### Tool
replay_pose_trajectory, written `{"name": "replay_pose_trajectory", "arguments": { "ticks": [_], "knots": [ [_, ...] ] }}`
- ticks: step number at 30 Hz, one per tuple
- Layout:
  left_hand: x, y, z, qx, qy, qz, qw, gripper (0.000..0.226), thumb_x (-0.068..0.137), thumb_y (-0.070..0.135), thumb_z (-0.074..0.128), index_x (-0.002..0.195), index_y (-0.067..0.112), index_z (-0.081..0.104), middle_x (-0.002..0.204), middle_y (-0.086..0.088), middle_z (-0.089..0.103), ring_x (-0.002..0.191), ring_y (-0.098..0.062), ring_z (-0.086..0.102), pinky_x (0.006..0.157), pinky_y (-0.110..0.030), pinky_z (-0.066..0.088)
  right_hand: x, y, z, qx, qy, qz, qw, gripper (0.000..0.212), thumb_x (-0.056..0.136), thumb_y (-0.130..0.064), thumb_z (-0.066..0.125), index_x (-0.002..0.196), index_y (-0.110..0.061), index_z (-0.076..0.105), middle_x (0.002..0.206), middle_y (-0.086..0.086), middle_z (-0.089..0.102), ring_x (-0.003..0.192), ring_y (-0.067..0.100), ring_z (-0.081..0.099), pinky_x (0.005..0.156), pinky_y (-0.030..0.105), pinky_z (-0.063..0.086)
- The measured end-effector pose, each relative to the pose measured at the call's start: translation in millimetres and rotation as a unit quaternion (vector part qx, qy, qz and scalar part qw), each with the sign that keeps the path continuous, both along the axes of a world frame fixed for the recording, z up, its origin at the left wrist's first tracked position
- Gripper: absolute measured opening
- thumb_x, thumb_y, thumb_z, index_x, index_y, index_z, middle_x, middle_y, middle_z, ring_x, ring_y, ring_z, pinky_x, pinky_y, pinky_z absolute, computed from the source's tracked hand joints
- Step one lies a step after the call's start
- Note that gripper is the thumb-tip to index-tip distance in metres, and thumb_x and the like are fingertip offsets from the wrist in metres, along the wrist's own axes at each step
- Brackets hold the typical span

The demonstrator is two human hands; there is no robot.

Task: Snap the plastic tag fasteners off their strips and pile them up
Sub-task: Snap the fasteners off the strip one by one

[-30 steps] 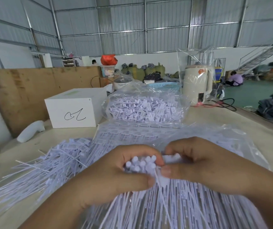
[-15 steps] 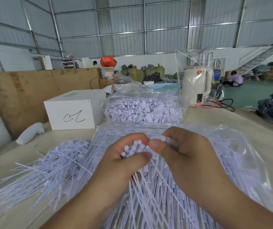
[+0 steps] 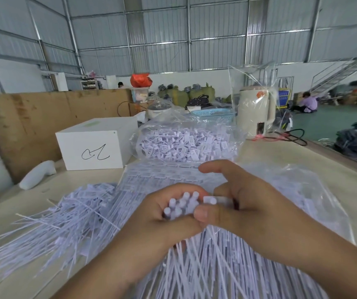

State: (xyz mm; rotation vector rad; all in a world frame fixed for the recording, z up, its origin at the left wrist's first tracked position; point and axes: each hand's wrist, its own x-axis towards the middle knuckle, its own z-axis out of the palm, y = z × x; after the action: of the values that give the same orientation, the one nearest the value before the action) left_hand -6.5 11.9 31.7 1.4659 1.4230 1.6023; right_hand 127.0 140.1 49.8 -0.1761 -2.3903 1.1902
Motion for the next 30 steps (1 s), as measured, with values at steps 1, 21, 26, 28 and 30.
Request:
{"name": "replay_pose_trajectory", "arguments": {
  "ticks": [1,21,26,28,30],
  "knots": [
    [0.0,0.3,-0.4,0.002,0.003,-0.003,1.000,0.029,0.068,0.027,0.073,0.095,0.019,0.073,0.092,-0.005,0.072,0.088,-0.015,0.066,0.077,-0.022,0.052,-0.7,-0.2,0.4,-0.011,-0.001,-0.005,1.000,0.052,0.070,-0.055,0.065,0.117,-0.046,0.045,0.059,-0.016,0.056,0.047,0.000,0.045,0.047,0.010,0.033],
    [1.9,6.8,-6.1,0.050,0.002,0.119,0.992,0.033,0.055,0.007,0.074,0.086,0.020,0.071,0.080,-0.006,0.073,0.074,-0.015,0.069,0.064,-0.023,0.054,-16.6,-16.0,-20.3,-0.080,0.094,-0.074,0.990,0.057,0.074,-0.046,0.076,0.115,-0.058,0.039,0.090,-0.019,0.059,0.079,0.001,0.065,0.062,0.018,0.049],
    [-3.1,3.9,1.0,0.125,0.015,0.251,0.960,0.037,0.059,0.009,0.072,0.091,0.028,0.069,0.082,0.004,0.074,0.071,-0.008,0.070,0.059,-0.015,0.051,-17.3,-20.8,-23.0,-0.095,-0.005,0.008,0.995,0.081,0.058,-0.064,0.071,0.126,-0.057,0.030,0.105,-0.021,0.062,0.091,0.000,0.064,0.083,0.032,0.054],
    [-3.0,1.8,1.4,0.137,0.027,0.286,0.948,0.040,0.060,0.012,0.072,0.093,0.035,0.069,0.086,0.009,0.074,0.074,-0.006,0.071,0.060,-0.013,0.051,-20.1,-29.4,-25.2,-0.086,-0.078,0.079,0.990,0.070,0.066,-0.056,0.074,0.125,-0.056,0.035,0.099,-0.018,0.067,0.090,0.001,0.066,0.086,0.032,0.053],
    [-2.0,0.0,2.3,0.145,0.035,0.298,0.943,0.048,0.060,0.011,0.075,0.096,0.041,0.066,0.090,0.013,0.074,0.078,-0.004,0.071,0.061,-0.013,0.052,-24.5,-37.3,-30.9,-0.076,-0.083,0.097,0.989,0.059,0.075,-0.046,0.071,0.125,-0.052,0.042,0.093,-0.012,0.068,0.084,0.005,0.067,0.081,0.032,0.052]
  ]
}}
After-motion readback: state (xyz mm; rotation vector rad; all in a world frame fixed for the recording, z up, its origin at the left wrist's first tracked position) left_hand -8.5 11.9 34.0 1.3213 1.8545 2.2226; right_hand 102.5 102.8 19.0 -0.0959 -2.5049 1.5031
